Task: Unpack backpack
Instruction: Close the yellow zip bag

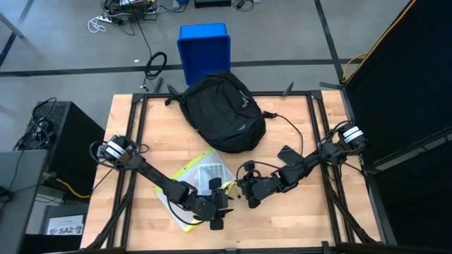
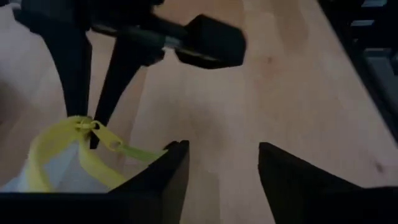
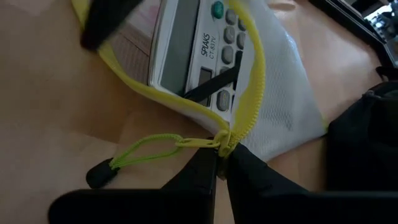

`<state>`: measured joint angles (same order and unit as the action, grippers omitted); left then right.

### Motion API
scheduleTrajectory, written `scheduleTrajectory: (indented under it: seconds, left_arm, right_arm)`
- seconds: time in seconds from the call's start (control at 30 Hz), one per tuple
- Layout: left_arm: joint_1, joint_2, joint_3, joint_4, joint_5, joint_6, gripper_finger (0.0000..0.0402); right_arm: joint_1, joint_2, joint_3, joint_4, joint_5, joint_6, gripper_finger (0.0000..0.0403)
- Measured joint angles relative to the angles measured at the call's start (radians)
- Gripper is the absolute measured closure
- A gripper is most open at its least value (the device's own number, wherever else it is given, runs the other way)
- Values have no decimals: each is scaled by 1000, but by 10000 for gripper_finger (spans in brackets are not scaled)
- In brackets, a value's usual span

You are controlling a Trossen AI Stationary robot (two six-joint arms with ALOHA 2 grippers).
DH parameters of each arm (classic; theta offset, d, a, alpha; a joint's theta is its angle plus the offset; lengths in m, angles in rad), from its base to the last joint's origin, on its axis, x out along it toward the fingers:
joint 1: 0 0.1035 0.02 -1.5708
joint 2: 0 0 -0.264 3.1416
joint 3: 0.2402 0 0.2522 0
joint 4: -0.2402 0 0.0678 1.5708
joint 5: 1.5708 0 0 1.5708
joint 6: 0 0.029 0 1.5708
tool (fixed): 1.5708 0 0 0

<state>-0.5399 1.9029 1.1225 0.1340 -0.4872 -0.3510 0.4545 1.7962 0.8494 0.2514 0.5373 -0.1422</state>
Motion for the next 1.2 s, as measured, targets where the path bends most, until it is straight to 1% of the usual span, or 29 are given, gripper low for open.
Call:
scheduleTrajectory:
  seconds: [0.17,0.23,0.3,0.43,0.53,0.7,0.8,0.93,1.03,1.1,1.2]
  left_arm:
    - [14,8,0,-21,-16,12,202]
    - [16,10,0,-53,-18,33,197]
    - [16,10,-1,-77,-41,62,196]
    - [0,10,-1,-66,-119,307,198]
    - [-27,10,-1,-15,-176,499,199]
    - [-31,24,0,57,-193,726,199]
    - [-26,64,21,77,-200,865,199]
    - [-15,138,82,61,-195,957,199]
    - [-13,176,123,20,-207,1011,199]
    - [-16,191,151,-32,-230,1023,199]
    - [-16,198,188,-153,-262,1022,199]
  right_arm:
    - [0,0,0,2,0,19,403]
    - [0,0,1,6,-1,19,403]
    - [0,0,4,11,-8,21,403]
    - [-3,0,4,16,-13,30,403]
    - [-10,0,4,17,-24,60,403]
    - [-24,-1,4,22,-53,73,403]
    - [-33,-1,5,26,-68,83,403]
    - [-42,-1,5,26,-81,100,403]
    - [-43,-1,5,30,-93,104,403]
    - [-43,-1,5,31,-97,110,403]
    - [-43,-1,5,31,-120,126,403]
